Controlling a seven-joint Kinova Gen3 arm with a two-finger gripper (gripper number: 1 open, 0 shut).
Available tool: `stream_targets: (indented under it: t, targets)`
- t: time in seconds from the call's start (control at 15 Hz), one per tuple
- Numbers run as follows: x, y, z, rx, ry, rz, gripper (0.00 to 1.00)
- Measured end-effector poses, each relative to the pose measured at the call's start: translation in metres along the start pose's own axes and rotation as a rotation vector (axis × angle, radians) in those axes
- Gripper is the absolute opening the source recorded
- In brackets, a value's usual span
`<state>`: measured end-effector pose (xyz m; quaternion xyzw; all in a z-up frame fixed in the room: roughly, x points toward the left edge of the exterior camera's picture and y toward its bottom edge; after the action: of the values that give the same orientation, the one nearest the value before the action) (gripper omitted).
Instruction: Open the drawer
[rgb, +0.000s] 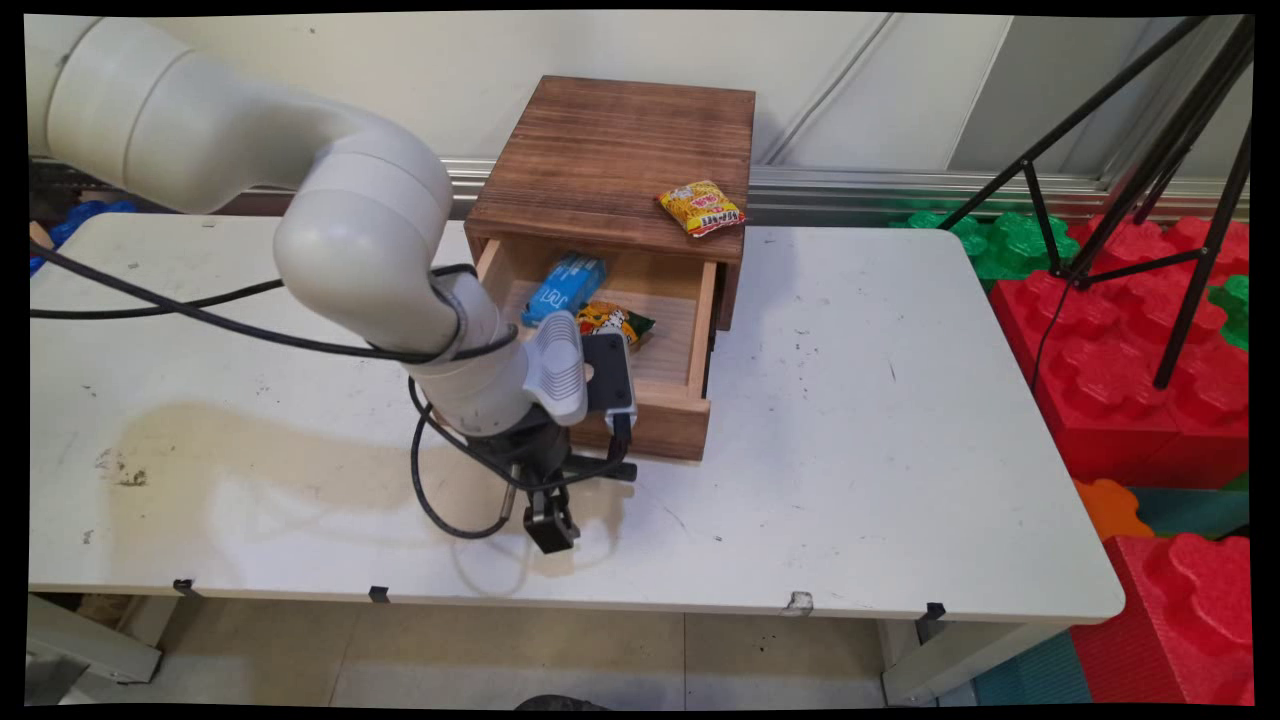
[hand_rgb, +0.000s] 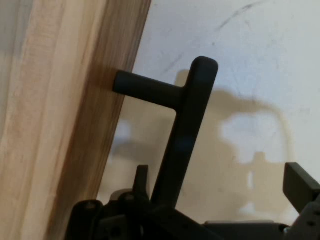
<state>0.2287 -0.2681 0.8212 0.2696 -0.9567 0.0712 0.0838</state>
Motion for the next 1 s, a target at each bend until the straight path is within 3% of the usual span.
stream_targets:
  t: [1.0]
  targets:
    - [-0.008, 0.040, -0.003, -0.039, -0.025, 0.009, 1.00]
